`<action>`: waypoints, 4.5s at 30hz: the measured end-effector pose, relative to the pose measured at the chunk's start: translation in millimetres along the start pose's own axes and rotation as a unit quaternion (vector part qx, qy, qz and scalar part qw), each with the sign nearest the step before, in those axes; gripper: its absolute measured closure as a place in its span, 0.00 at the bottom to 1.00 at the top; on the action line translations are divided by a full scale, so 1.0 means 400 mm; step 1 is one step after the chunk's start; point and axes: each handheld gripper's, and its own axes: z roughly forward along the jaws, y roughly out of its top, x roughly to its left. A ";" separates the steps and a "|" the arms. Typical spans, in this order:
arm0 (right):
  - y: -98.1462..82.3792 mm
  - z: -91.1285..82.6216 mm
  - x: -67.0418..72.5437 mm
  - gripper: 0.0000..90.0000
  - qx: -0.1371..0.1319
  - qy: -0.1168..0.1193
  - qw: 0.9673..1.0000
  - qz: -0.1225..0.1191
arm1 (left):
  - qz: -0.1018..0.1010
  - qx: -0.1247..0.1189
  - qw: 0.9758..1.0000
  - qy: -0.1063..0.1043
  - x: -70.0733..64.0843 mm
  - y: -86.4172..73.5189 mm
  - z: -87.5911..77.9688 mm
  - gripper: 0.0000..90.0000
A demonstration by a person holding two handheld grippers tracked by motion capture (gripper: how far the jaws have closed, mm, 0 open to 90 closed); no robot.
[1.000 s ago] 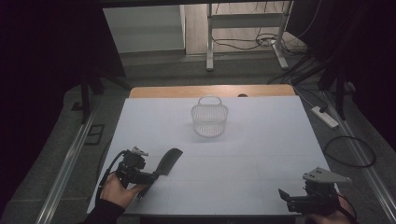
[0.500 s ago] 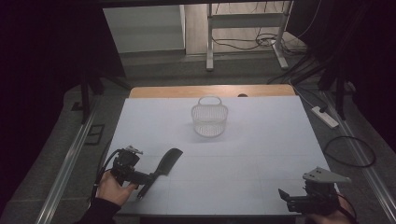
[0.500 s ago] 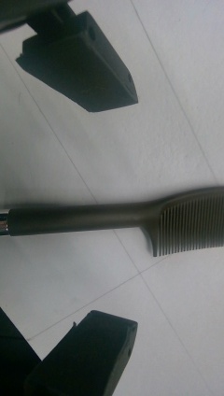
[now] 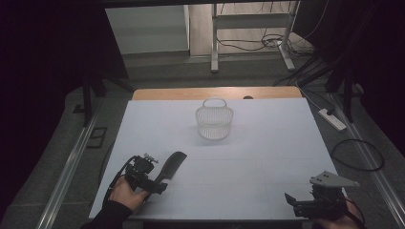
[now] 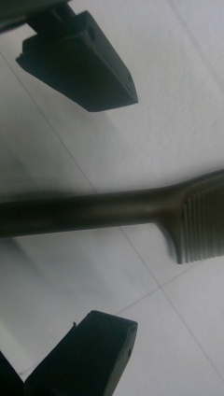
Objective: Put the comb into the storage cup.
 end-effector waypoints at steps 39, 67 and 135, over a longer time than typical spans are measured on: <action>0.000 0.000 0.002 0.00 0.000 0.000 1.000 -0.003 | 0.011 0.035 0.999 0.027 -0.011 0.006 0.017 0.81; -0.001 -0.002 0.002 0.00 -0.003 0.000 1.000 -0.002 | 0.004 -0.090 0.996 -0.010 0.000 -0.005 -0.051 0.81; 0.116 0.031 -0.012 0.00 -0.074 0.135 0.988 -0.007 | 0.074 -0.244 0.965 -0.064 -0.107 0.043 -0.105 0.81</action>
